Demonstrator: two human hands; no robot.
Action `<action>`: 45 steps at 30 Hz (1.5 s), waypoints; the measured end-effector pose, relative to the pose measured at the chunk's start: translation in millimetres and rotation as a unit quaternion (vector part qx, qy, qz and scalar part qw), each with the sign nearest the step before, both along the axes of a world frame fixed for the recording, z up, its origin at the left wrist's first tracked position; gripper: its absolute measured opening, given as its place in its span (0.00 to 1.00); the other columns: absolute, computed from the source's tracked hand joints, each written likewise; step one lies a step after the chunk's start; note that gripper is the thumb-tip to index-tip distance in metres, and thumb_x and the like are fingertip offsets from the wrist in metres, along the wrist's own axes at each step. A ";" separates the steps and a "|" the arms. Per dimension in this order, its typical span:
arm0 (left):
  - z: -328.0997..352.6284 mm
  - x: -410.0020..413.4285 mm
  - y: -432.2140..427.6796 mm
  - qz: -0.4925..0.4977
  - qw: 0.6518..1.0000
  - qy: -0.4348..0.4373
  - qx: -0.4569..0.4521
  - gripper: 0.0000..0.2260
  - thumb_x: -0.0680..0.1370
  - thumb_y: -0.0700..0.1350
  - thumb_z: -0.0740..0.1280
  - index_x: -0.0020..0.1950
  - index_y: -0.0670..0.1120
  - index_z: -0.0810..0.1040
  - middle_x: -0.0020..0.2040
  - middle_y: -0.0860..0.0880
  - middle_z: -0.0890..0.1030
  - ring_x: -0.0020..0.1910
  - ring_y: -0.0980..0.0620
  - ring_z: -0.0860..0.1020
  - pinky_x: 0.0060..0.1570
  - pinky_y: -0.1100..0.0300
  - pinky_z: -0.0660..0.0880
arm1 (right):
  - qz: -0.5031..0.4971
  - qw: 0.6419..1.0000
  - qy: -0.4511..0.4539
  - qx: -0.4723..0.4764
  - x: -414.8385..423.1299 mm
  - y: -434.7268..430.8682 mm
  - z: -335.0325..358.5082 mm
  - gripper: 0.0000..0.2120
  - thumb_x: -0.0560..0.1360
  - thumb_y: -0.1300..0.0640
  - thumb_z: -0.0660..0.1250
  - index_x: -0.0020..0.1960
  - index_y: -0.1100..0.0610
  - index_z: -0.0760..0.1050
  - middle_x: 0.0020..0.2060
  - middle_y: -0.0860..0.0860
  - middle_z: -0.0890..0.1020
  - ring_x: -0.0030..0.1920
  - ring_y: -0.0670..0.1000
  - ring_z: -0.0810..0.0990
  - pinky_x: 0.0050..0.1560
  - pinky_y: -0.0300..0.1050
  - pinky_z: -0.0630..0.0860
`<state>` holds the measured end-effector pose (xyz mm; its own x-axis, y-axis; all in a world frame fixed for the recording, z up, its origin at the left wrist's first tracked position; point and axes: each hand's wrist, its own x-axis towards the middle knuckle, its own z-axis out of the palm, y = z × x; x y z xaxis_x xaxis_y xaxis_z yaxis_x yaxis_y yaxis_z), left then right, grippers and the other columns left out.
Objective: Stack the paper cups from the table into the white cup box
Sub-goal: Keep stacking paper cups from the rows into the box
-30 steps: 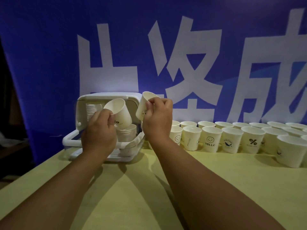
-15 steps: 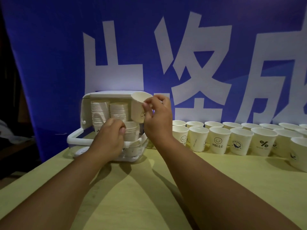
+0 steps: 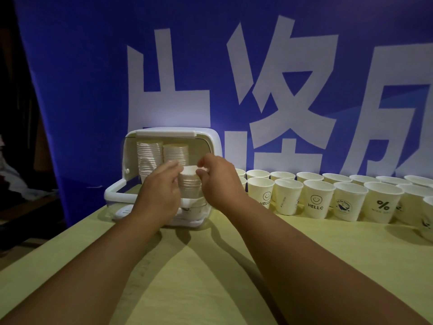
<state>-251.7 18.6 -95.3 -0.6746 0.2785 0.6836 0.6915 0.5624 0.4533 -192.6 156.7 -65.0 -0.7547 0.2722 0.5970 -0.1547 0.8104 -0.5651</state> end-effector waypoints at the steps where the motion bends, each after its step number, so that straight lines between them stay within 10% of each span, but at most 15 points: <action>1: -0.2 0.2 -0.5 0.001 1.000 -0.005 -0.008 0.17 0.84 0.38 0.61 0.73 0.45 0.76 0.73 0.48 0.75 0.71 0.48 0.72 0.68 0.56 0.67 | 0.000 1.000 -0.009 -0.004 -0.5 0.5 -3.5 0.09 0.80 0.58 0.66 0.60 0.54 0.77 0.54 0.50 0.80 0.47 0.48 0.77 0.46 0.39 0.71; 10: -3.0 1.4 0.4 0.009 1.000 -0.021 -0.005 0.15 0.84 0.42 0.63 0.69 0.46 0.79 0.68 0.47 0.80 0.66 0.47 0.75 0.67 0.52 0.71 | -0.016 1.000 -0.009 -0.008 -1.3 1.4 -21.7 0.08 0.79 0.58 0.67 0.58 0.53 0.78 0.53 0.49 0.80 0.48 0.46 0.77 0.50 0.37 0.74; 22: 14.9 61.9 19.9 0.006 0.996 0.006 -0.085 0.05 0.80 0.47 0.65 0.46 0.54 0.80 0.42 0.54 0.80 0.38 0.57 0.74 0.36 0.59 0.71 | -0.077 0.995 -0.060 0.025 49.3 35.1 -15.3 0.06 0.78 0.54 0.68 0.53 0.51 0.81 0.45 0.46 0.83 0.42 0.46 0.80 0.48 0.41 0.80; 45: 4.6 234.6 254.0 -0.169 0.973 -0.049 -0.150 0.05 0.78 0.49 0.65 0.43 0.52 0.79 0.39 0.55 0.79 0.37 0.56 0.75 0.33 0.61 0.70 | -0.338 0.938 -0.060 -0.047 274.4 258.2 -44.5 0.04 0.75 0.56 0.71 0.46 0.47 0.80 0.41 0.42 0.83 0.40 0.44 0.81 0.41 0.43 0.83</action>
<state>-17.1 272.6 -90.7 -0.5672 0.6729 0.4748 0.8220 0.4275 0.3762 81.8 414.9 -109.5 -0.4503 0.7602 0.4683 0.4460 0.6459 -0.6196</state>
